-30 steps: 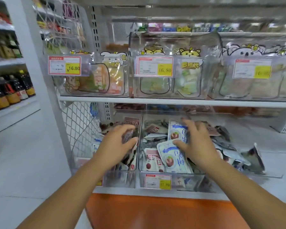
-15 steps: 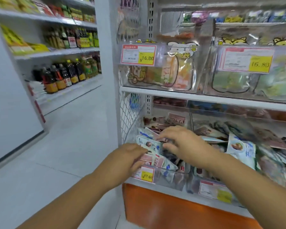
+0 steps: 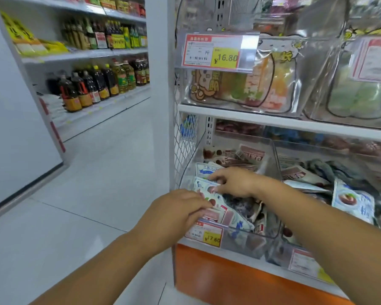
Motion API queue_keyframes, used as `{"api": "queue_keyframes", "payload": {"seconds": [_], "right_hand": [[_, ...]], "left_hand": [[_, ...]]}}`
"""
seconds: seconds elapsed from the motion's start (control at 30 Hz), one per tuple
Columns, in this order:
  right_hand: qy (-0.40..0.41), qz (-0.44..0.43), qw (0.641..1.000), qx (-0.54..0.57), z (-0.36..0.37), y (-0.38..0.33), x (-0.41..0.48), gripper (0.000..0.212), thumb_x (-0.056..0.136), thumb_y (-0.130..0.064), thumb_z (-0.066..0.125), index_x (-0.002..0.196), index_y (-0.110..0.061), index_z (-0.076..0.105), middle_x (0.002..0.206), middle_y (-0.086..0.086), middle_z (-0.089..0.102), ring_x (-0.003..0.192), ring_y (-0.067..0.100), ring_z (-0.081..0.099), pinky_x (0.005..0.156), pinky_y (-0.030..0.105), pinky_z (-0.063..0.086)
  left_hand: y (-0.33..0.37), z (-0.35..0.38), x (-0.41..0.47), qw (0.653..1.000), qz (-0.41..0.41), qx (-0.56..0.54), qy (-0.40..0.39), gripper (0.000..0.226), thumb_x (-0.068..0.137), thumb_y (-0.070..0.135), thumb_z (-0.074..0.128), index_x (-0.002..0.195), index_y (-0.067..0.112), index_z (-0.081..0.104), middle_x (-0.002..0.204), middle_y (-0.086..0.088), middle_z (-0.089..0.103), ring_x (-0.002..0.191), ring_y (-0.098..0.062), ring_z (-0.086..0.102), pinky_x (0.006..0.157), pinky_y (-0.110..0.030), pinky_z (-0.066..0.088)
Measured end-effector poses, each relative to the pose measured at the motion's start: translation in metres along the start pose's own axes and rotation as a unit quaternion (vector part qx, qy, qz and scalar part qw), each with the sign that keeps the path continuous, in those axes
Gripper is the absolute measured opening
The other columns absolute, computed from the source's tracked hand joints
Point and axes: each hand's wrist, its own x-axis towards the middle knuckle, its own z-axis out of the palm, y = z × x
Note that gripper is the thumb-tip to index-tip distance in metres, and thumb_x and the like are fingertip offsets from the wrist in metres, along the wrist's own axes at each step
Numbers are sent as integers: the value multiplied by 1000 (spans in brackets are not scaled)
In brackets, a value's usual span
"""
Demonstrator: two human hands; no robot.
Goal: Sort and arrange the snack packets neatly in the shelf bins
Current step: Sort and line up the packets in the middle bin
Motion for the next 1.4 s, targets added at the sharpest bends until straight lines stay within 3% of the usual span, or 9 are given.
{"api": "queue_keyframes", "payload": {"seconds": [0.2,0.27,0.47,0.67,0.8,0.93,1.03,1.23,1.4], "right_hand": [[78,-7,992,94,6,-3,-6,30,89,-14,64,117,-27,65,104,-5,54,76,7,49,57,15,35],[125,-17,985,119,1,-2,-18,23,91,-11,61,109,-22,69,100,-4,62,68,2,51,58,16,38],[205,-112,953,195,-25,-6,-75,22,92,-17,61,86,-37,68,82,-11,68,79,30,66,72,47,54],[141,-100,948,266,-29,-10,-69,18,95,-20,58,97,-34,69,87,-5,72,82,23,69,78,44,58],[49,-61,993,88,-23,3,-42,19,92,-27,61,105,-40,64,107,-5,70,93,23,68,87,44,55],[-23,-51,992,-111,6,-8,-17,54,89,-45,60,140,-32,46,139,1,51,120,22,51,98,33,43],[23,-61,993,-100,20,-8,-6,52,84,-49,63,134,-42,49,127,1,50,112,23,52,95,38,45],[176,-73,979,-70,27,-17,-21,16,86,-26,59,83,-20,74,88,2,64,74,20,60,63,28,44],[274,-60,955,-91,10,-7,-40,24,98,-28,49,101,-21,72,96,0,73,87,22,66,75,33,52]], "left_hand": [[8,-5,-2,999,-22,-43,3,25,94,32,57,117,32,66,113,15,65,103,0,51,83,-5,32],[11,-7,-5,995,-63,-75,20,34,93,30,61,127,36,59,122,18,58,105,5,47,86,-2,33],[19,-21,11,980,-132,-116,96,76,85,33,70,148,34,28,138,30,25,125,10,28,102,-1,19],[21,-41,16,955,-214,-174,109,23,83,31,72,101,36,60,93,16,70,79,12,61,59,-10,48],[9,-64,-6,932,-255,-182,184,17,81,28,75,89,32,61,78,22,67,74,9,60,56,-6,41],[2,-64,-19,919,-273,-205,197,19,78,25,78,86,33,63,77,25,67,74,2,61,59,-5,41],[2,-61,-21,917,-277,-222,183,19,78,24,78,87,33,64,80,25,68,77,2,61,59,-4,40],[6,-58,-18,915,-282,-238,164,21,79,27,77,90,35,63,84,19,69,80,-1,63,58,-5,43],[12,-53,-11,905,-293,-247,182,22,80,26,76,98,31,64,90,16,70,84,-5,65,63,-13,48]]}}
